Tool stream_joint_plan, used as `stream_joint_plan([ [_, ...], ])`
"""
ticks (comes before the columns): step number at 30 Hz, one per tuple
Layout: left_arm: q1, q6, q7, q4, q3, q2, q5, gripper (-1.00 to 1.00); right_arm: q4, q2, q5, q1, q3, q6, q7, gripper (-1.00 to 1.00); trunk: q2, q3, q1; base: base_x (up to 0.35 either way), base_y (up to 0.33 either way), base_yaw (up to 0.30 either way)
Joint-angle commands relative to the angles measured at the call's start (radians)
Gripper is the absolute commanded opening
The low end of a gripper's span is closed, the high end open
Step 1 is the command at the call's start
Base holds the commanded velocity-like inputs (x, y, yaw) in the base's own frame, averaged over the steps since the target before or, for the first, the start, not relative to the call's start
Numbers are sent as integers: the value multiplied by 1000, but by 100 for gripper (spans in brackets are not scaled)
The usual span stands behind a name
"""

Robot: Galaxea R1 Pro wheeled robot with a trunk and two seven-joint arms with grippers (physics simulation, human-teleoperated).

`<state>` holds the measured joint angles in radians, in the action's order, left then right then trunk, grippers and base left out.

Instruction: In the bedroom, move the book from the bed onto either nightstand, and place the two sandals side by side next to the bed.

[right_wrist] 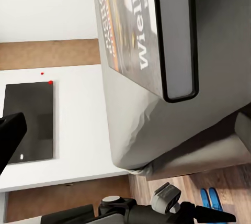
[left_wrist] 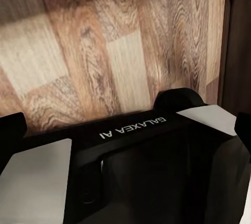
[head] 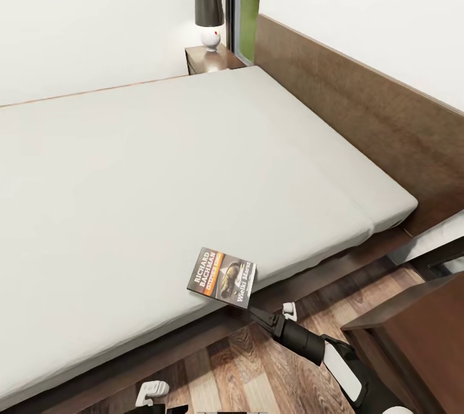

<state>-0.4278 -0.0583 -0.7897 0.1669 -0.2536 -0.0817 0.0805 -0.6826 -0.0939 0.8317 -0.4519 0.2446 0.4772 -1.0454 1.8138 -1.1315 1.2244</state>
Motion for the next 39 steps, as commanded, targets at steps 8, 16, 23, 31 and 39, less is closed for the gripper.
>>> stream_joint_plan([
  [8,0,-6,-6,1,-9,0,8,100,0,-1,10,-1,5,8,1,100,0,-1,0,0,0,0],
  [16,0,-6,-6,1,-8,0,8,100,0,-1,10,-1,5,8,1,100,35,-16,19,0,0,0],
  [23,0,-6,-6,2,-9,0,8,100,0,-1,10,-1,5,8,1,100,70,-32,38,0,0,0],
  [31,0,-6,-6,2,-9,0,8,100,0,-1,10,-1,5,8,1,100,70,-32,38,13,0,0],
  [39,0,-6,-5,2,-9,0,8,100,0,-1,10,-1,5,8,1,100,70,-32,38,145,0,0],
])
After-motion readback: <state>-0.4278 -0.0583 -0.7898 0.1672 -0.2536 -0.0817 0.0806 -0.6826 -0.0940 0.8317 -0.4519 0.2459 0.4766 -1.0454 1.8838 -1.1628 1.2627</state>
